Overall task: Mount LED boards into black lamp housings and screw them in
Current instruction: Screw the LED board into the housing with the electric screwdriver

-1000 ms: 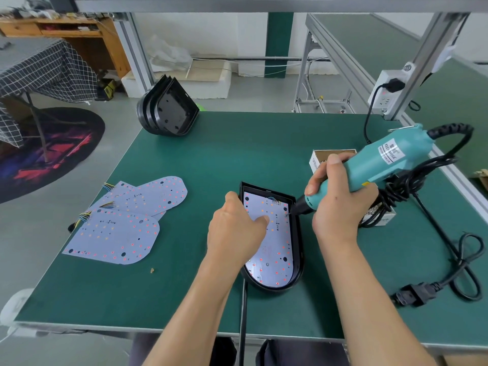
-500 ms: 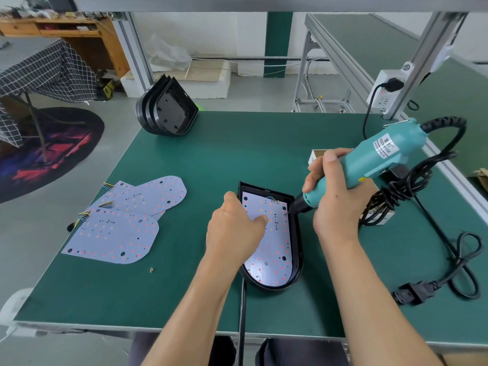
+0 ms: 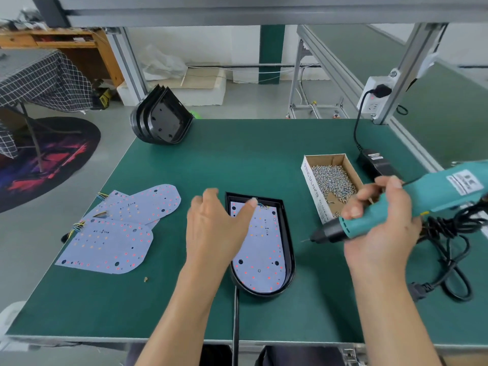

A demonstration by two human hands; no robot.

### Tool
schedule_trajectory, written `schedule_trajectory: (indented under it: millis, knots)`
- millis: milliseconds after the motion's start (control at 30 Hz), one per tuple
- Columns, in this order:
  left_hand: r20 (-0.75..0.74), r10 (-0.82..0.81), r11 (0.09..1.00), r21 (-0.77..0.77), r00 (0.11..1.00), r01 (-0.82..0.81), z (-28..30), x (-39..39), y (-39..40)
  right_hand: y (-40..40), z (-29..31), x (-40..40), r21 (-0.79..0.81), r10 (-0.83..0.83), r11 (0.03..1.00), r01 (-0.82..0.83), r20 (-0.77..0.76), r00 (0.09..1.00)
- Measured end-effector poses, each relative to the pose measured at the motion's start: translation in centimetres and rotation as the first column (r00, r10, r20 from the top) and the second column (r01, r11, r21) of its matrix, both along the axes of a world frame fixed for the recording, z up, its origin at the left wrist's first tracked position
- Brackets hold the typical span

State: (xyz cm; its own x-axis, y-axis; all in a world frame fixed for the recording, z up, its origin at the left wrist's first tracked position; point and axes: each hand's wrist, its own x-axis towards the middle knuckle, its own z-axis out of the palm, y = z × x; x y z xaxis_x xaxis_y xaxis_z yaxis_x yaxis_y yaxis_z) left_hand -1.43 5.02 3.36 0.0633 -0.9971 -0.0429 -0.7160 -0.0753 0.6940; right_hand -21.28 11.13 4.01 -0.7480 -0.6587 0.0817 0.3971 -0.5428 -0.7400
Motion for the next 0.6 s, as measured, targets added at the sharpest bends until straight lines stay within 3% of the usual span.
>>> schedule_trajectory:
  millis: [100,200,300,367,467,600]
  knots:
    - [-0.075,-0.094,0.952,-0.300,0.993,0.068,2.1,-1.9,-0.5,1.3,-0.8,-0.5,0.026,0.001,1.000,-0.002,0.020,1.000]
    - [0.001,-0.370,0.868,-0.356,0.929,0.346,3.8,-6.3,-1.7,2.1,-1.1,-0.5,0.026,0.006,1.000,-0.007,0.043,0.999]
    - [0.251,-0.580,0.727,-0.270,0.775,0.631,4.0,-11.8,-3.1,2.7,-1.1,-0.3,0.032,-0.009,0.999,0.008,0.044,0.999]
    - [0.444,-0.614,0.647,-0.192,0.653,0.738,3.2,-15.0,-4.2,2.9,-1.0,-0.2,0.022,-0.003,1.000,0.003,0.034,0.999]
    - [0.632,-0.573,0.628,-0.070,0.521,0.775,2.0,-17.5,-5.2,3.4,-0.9,-0.4,0.026,0.003,1.000,-0.003,0.029,1.000]
    - [0.702,-0.564,0.645,0.048,0.434,0.762,0.7,-18.5,-5.7,3.8,-0.9,-0.9,0.034,-0.001,0.999,0.000,0.031,1.000]
